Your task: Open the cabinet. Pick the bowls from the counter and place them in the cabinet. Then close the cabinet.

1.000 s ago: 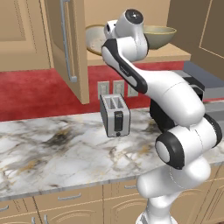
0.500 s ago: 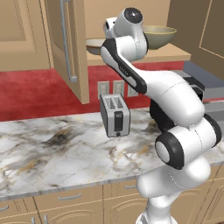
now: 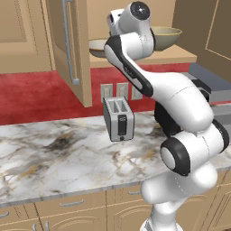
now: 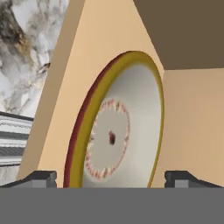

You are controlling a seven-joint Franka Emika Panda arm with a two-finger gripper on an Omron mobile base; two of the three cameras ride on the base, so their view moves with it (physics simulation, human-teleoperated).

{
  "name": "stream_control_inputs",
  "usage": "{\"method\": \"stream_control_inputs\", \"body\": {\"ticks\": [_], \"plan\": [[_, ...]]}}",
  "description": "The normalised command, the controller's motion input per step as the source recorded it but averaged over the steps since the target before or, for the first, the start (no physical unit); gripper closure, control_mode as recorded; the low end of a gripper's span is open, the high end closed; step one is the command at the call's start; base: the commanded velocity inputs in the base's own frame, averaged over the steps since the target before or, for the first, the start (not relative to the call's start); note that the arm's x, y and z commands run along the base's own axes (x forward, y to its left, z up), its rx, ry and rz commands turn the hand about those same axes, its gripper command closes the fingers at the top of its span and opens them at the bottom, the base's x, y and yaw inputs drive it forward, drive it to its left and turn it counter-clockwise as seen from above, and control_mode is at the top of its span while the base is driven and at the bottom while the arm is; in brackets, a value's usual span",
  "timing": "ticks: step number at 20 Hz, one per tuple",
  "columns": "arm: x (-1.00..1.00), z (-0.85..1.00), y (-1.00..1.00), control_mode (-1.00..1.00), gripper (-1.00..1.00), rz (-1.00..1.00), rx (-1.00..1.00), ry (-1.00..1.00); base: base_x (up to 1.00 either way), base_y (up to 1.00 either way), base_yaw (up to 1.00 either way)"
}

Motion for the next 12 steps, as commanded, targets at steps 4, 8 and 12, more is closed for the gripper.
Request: {"method": "stream_control_inputs", "body": {"ticks": [4,8,12], "plan": [[-0.79,0.00,0.00,-1.00,-1.00,0.00,0.00,0.00,0.00,0.00,0.00],[-0.88,0.00,0.00,-1.00,-1.00,0.00,0.00,0.00,0.00,0.00,0.00],[-0.88,0.00,0.00,-1.00,-1.00,0.00,0.01,0.00,0.00,0.00,0.00]]}}
